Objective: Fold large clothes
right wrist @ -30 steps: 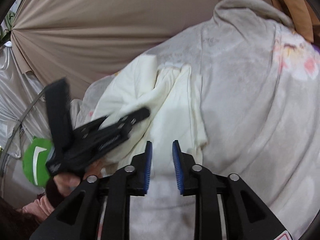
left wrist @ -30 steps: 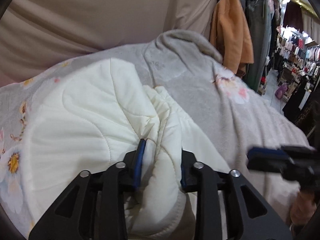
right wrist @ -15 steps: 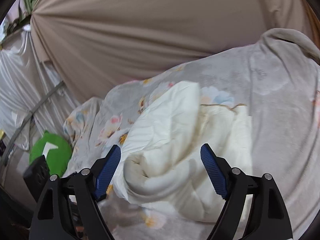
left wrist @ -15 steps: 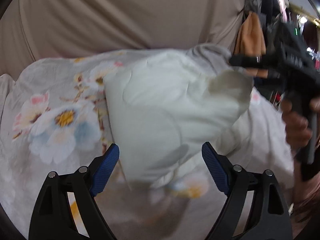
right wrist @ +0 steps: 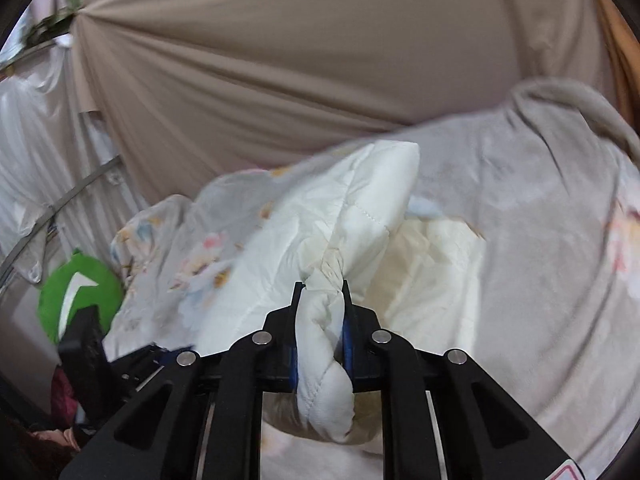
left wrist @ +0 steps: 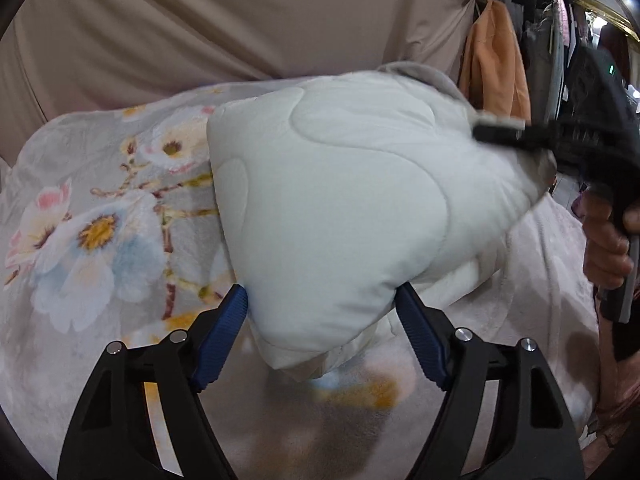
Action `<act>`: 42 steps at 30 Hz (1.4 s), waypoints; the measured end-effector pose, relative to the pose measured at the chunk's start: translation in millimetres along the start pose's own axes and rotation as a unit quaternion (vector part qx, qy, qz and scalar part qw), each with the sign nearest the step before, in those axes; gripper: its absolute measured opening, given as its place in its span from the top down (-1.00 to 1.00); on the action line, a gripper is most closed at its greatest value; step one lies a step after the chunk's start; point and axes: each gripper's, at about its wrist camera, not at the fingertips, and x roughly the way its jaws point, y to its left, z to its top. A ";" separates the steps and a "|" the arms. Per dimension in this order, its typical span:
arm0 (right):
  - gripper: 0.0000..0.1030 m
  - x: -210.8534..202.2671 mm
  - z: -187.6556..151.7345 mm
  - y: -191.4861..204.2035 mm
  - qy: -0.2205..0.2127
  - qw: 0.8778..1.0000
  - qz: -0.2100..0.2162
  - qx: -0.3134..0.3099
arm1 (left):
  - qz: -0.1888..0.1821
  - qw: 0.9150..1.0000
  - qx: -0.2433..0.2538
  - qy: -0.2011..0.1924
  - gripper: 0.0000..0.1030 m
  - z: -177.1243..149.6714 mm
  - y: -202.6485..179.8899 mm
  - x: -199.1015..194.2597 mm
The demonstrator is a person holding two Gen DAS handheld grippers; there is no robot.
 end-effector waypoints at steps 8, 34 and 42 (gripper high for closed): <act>0.73 46.0 -40.2 -49.0 0.047 0.998 -0.003 0.044 | -0.043 0.995 -0.050 0.080 -0.45 -15.5 11.6 45.6; 0.68 92.0 76.8 -43.2 0.041 0.986 -0.070 0.145 | 0.036 0.997 -0.037 -0.052 -0.52 112.4 -2.1 33.1; 0.76 95.7 35.0 -51.1 -0.012 0.992 -0.116 0.045 | 0.040 0.998 -0.017 -0.052 -0.64 88.4 -12.9 60.3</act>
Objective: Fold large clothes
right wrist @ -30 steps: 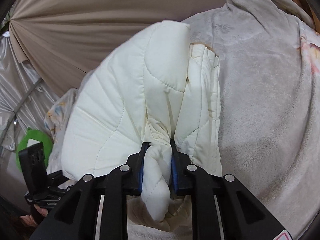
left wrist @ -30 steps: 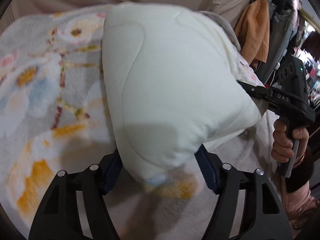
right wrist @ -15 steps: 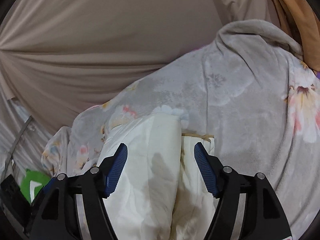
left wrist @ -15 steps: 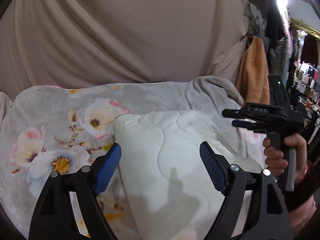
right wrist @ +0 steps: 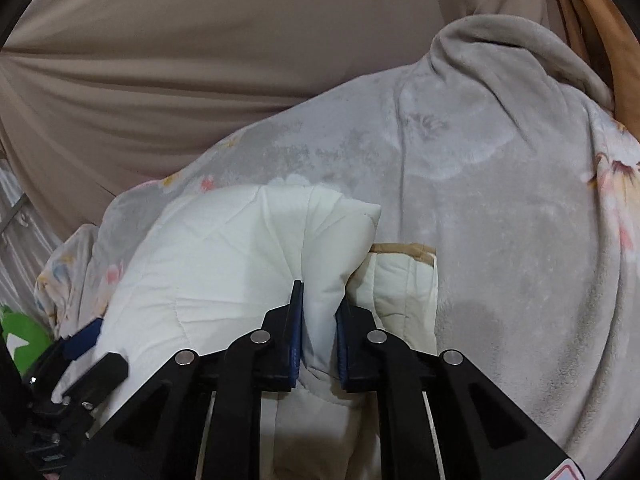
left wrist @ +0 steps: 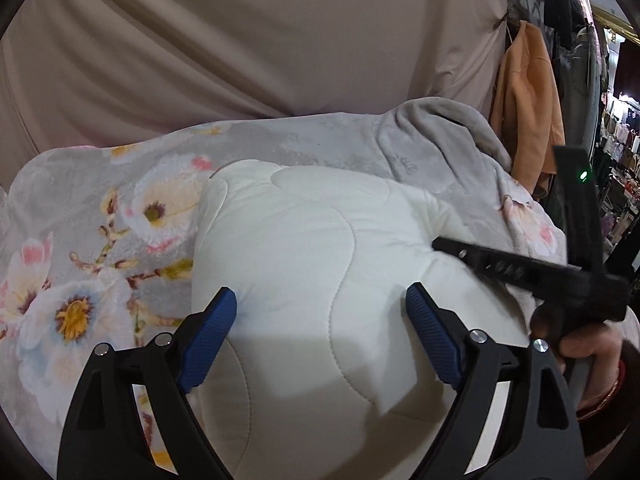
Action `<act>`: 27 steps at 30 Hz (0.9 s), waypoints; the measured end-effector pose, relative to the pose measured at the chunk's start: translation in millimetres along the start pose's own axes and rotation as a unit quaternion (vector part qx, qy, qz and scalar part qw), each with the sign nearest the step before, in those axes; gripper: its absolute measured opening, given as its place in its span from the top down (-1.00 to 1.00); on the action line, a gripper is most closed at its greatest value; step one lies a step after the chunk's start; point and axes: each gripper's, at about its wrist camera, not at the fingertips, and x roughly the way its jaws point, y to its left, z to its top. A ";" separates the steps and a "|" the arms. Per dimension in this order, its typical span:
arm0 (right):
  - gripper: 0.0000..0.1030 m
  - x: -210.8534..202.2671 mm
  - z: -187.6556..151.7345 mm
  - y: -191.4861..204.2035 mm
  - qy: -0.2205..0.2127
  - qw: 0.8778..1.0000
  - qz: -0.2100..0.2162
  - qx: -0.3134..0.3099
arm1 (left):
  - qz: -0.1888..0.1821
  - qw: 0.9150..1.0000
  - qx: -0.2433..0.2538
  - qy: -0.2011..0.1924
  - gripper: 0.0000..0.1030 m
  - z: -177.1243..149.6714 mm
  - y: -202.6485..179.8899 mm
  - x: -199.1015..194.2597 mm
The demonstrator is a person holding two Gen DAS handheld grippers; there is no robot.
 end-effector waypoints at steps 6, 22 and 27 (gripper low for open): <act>0.71 8.2 -9.5 8.3 -0.010 0.999 -0.026 -0.037 | 0.031 0.999 0.018 -0.020 -0.77 -17.4 -6.4 14.6; 0.65 8.4 -11.4 7.5 -0.015 0.999 -0.024 -0.037 | 0.054 0.998 0.024 -0.036 -0.81 -26.2 -11.5 19.1; 0.57 2.0 -3.1 -6.1 0.005 1.000 0.019 -0.002 | 0.035 0.999 0.020 -0.023 -0.80 -20.4 -6.1 -3.7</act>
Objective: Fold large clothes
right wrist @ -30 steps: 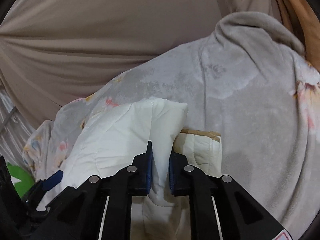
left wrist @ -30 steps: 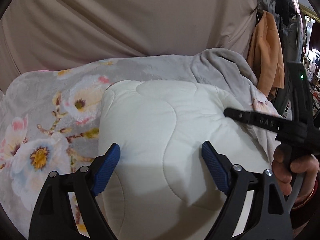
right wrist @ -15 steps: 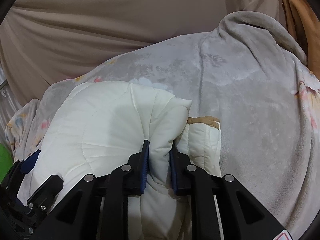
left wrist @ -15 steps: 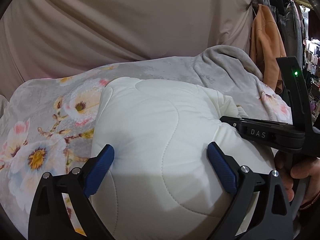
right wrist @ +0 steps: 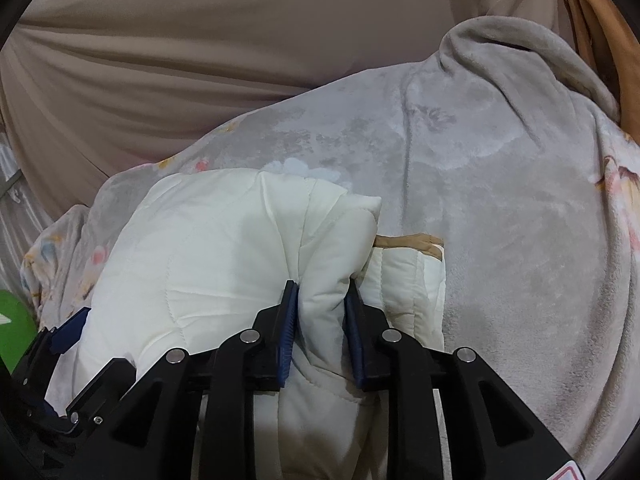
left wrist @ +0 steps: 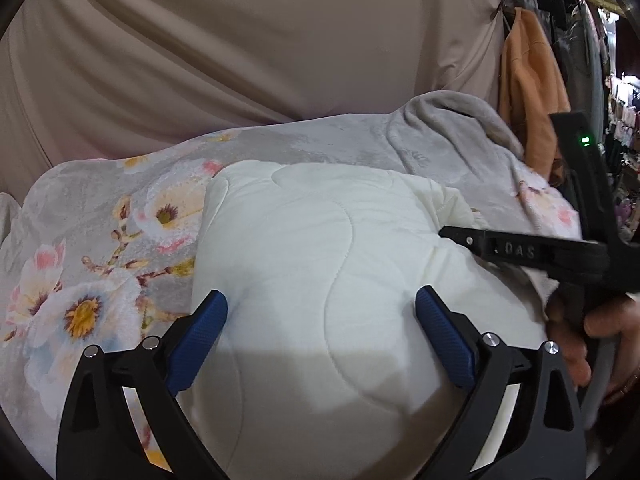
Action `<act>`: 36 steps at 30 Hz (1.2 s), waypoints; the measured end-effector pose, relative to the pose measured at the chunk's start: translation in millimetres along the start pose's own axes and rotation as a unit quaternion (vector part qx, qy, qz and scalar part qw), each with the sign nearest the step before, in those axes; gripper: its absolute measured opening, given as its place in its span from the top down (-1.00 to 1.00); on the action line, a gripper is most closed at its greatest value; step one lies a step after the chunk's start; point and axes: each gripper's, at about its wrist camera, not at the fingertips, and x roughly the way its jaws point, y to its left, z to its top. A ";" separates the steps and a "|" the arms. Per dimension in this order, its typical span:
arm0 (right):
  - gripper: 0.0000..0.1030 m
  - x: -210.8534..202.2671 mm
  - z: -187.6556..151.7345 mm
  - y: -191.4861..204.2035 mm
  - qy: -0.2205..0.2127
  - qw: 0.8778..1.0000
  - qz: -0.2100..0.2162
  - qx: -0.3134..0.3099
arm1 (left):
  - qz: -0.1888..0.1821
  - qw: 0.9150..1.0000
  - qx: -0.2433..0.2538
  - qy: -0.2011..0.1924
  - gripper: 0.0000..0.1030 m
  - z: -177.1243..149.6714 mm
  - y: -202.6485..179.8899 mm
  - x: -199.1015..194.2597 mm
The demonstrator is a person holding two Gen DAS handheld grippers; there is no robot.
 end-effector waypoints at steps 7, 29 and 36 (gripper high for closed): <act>0.09 -100.1 -32.8 -3.6 0.023 0.997 0.078 0.011 | -0.042 0.995 0.081 0.031 -0.84 -47.9 16.6 -103.2; 0.86 -94.7 -103.4 -29.1 0.073 0.993 0.084 0.039 | -0.014 0.994 0.038 0.106 -0.06 -86.4 35.3 -95.5; 0.69 -143.5 -54.7 -13.0 0.009 0.997 0.079 0.006 | -0.029 0.999 0.028 -0.017 -0.53 -5.9 34.4 -143.2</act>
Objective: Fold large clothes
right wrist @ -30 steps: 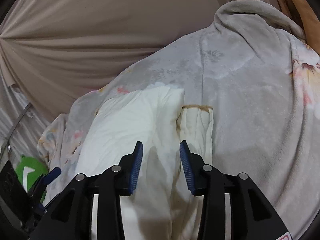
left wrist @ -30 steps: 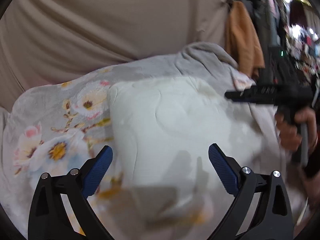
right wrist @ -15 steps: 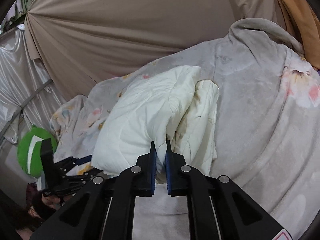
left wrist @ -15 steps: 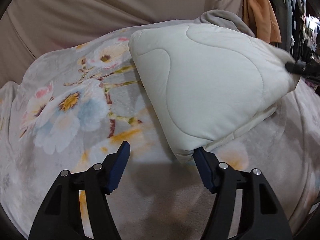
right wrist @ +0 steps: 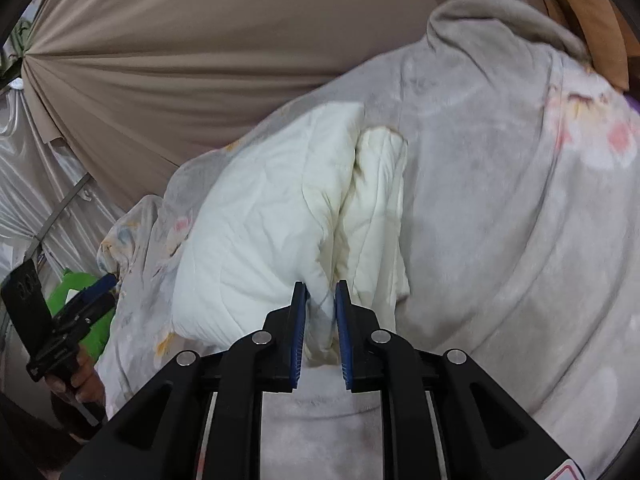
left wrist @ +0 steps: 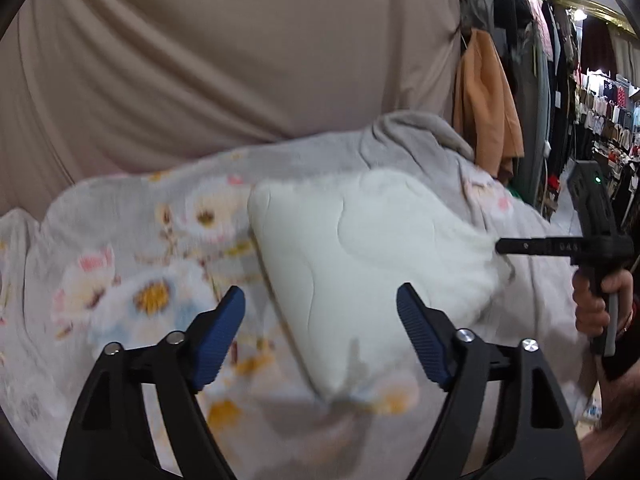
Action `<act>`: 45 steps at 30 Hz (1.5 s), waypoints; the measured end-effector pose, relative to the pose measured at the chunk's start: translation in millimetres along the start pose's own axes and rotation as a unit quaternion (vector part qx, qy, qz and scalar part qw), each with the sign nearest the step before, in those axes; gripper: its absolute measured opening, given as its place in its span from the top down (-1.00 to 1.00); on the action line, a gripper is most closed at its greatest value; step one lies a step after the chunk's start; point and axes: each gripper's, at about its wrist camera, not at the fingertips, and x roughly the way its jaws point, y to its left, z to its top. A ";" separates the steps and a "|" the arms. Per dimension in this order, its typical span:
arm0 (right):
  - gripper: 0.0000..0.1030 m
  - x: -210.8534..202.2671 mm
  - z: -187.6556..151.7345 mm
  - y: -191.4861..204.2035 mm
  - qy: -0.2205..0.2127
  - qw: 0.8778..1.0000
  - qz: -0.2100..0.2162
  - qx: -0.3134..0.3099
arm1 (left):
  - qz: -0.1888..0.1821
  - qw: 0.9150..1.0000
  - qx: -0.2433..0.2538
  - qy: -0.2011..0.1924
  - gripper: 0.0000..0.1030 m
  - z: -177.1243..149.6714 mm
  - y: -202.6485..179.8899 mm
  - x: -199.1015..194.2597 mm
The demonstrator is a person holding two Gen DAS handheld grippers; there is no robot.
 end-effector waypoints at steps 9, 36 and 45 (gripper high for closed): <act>0.10 67.9 40.8 -55.5 0.080 0.994 -0.007 0.075 | -0.025 0.985 -0.137 0.106 -0.75 20.4 46.3 121.7; 0.66 70.9 48.3 4.4 0.013 0.999 0.037 0.008 | -0.025 0.997 -0.055 0.057 0.03 51.9 -2.6 104.6; 0.66 -3.8 82.8 86.6 -0.122 0.988 0.044 -0.079 | 0.007 0.995 0.005 -0.095 0.04 99.8 12.9 3.6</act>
